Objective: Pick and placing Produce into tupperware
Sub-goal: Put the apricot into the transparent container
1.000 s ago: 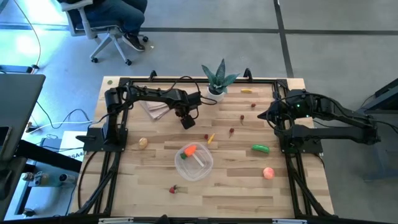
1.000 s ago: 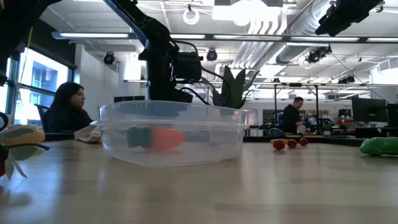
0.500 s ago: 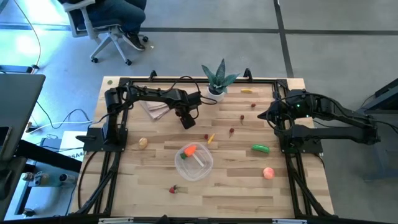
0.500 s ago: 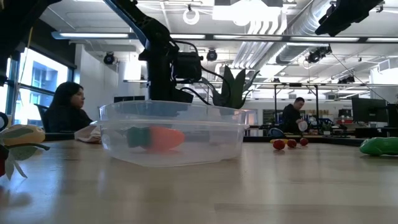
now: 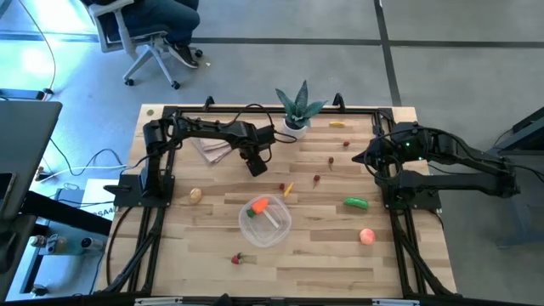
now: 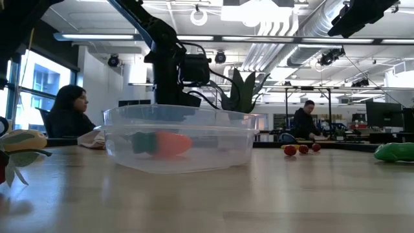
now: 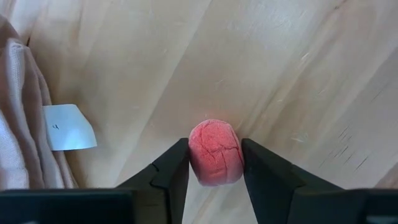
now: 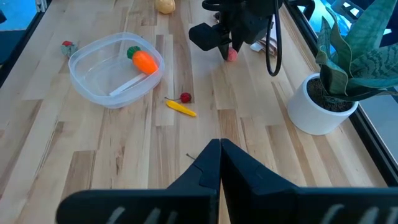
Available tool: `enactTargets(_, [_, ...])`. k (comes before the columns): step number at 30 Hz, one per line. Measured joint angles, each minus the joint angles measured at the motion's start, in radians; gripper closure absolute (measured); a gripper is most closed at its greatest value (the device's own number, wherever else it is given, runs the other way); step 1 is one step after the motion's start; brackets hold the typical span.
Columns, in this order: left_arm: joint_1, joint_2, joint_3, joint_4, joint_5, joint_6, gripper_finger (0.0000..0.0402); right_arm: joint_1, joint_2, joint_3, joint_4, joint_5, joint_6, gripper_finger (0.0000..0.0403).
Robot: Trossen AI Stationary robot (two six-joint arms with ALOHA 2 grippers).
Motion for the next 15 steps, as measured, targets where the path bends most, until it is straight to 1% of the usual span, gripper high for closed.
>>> enactTargets(4, [0.0, 0.0, 0.0, 0.0, 0.0, 0.0, 0.028, 0.0, 0.0, 0.0, 0.0, 0.0, 0.0, 0.0402])
enactTargets(15, [0.0, 0.0, 0.001, -0.003, 0.0, 0.002, 0.0281, 0.0, 0.0, 0.0, 0.0, 0.0, 0.0, 0.0402])
